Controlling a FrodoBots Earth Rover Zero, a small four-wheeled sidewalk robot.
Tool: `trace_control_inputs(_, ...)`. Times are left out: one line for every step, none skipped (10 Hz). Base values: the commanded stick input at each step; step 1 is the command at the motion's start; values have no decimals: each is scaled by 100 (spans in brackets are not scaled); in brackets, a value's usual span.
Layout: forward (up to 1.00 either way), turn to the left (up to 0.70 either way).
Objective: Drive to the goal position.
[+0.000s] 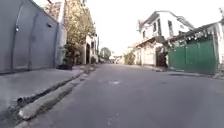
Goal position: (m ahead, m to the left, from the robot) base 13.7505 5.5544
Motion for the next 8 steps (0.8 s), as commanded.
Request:
trace_control_inputs(100, 0)
trace_control_inputs(100, 0)
trace_control_inputs(100, 0)
trace_control_inputs(100, 0)
trace_control_inputs(100, 0)
trace_control_inputs(100, 0)
trace_control_inputs(100, 0)
trace_control_inputs(100, 0)
